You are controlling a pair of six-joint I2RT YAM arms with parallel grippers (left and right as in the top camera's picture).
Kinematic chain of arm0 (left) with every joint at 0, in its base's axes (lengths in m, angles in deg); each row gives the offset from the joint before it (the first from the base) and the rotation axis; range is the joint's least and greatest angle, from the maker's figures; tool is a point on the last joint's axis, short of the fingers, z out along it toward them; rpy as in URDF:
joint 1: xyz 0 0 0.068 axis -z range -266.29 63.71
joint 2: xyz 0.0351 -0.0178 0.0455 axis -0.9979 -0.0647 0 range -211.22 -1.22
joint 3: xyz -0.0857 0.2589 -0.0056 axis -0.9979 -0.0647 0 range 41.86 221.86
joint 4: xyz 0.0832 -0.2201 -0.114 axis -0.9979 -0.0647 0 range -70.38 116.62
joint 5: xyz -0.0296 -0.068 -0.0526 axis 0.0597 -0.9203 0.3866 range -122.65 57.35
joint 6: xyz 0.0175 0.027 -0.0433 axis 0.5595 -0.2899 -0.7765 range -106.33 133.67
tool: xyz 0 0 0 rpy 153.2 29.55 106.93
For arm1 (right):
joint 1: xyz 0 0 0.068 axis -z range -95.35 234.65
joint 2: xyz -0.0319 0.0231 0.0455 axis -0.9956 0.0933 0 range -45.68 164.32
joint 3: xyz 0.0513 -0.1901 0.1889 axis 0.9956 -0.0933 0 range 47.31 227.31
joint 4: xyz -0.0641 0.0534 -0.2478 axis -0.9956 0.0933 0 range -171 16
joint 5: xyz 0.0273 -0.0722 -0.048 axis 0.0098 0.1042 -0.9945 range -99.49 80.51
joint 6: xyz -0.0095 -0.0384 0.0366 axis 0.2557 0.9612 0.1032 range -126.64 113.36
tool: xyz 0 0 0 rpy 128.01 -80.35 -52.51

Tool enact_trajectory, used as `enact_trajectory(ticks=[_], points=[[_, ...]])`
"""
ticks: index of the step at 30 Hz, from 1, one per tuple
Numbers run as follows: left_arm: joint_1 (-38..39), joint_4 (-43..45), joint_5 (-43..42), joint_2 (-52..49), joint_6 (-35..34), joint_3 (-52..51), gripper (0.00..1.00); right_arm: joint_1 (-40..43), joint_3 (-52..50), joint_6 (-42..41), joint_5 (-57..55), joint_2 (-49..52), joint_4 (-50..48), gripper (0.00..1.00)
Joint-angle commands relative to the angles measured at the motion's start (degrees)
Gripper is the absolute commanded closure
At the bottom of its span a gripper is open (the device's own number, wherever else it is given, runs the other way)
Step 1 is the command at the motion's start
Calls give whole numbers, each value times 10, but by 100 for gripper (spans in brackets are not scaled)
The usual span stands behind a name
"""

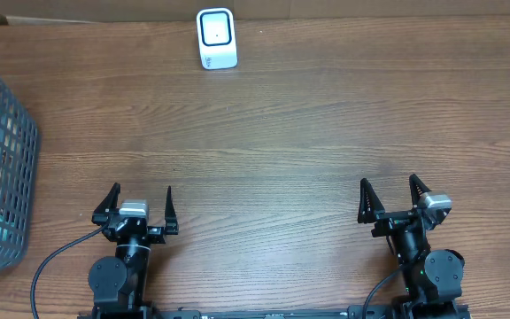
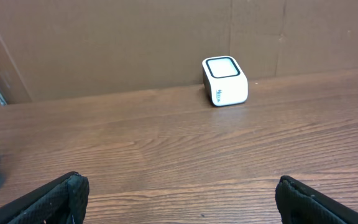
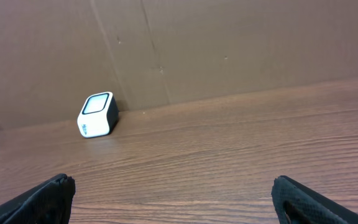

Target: Scan the item barcode

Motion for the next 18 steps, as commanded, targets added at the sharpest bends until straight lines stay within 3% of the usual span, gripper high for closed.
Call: enact_trajectory(ticks=[1,18], points=[[-2,1,2,7,6,-4,0,3,-6,-2,0,-5,-3,0],[-2,1,2,7,6,-4,0,3,-6,-2,0,-5,-3,0]])
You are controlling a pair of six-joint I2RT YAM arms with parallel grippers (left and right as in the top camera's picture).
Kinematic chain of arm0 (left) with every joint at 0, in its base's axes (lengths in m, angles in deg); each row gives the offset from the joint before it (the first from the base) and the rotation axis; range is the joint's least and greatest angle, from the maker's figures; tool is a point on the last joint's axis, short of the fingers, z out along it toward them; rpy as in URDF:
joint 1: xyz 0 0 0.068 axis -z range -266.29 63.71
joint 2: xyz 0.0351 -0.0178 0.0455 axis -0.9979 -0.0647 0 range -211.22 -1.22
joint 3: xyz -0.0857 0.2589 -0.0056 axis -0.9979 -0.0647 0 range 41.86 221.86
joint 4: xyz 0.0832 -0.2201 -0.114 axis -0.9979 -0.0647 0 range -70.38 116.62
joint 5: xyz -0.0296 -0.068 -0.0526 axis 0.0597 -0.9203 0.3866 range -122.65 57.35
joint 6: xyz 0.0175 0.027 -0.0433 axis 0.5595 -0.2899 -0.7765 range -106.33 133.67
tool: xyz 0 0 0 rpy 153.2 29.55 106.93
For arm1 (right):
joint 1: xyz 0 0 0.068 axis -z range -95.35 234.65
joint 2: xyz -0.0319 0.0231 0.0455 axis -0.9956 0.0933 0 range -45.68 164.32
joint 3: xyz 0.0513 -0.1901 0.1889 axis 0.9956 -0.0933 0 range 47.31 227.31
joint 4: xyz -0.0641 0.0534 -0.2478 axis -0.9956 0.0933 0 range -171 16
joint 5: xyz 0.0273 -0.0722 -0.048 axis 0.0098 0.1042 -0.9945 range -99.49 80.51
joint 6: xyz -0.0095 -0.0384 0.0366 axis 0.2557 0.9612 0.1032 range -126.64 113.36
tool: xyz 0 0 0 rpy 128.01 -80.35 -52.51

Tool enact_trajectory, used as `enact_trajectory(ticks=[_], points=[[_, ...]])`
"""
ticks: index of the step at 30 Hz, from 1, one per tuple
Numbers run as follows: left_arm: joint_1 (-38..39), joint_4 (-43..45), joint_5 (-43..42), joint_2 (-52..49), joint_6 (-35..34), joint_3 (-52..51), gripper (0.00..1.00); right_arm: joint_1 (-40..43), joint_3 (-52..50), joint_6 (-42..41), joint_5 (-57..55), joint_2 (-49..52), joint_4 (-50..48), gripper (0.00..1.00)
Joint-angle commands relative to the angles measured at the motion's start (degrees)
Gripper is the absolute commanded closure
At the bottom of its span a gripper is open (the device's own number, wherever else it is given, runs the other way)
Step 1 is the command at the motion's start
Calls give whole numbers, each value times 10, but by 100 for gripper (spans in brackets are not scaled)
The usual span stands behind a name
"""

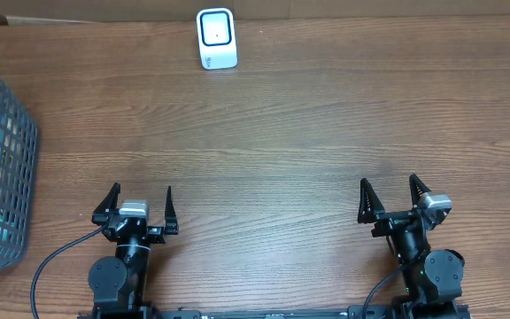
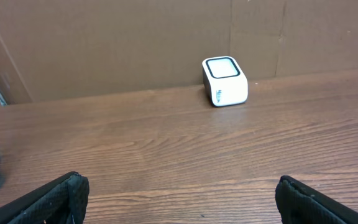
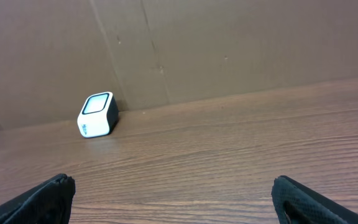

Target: Scan the item barcode

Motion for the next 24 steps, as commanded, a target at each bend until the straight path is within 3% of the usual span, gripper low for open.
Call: enact_trajectory(ticks=[1,24], points=[[-2,0,2,7,6,-4,1,3,-6,-2,0,-5,-3,0],[-2,-2,2,7,-20,-2,0,3,-6,-2,0,-5,-3,0]])
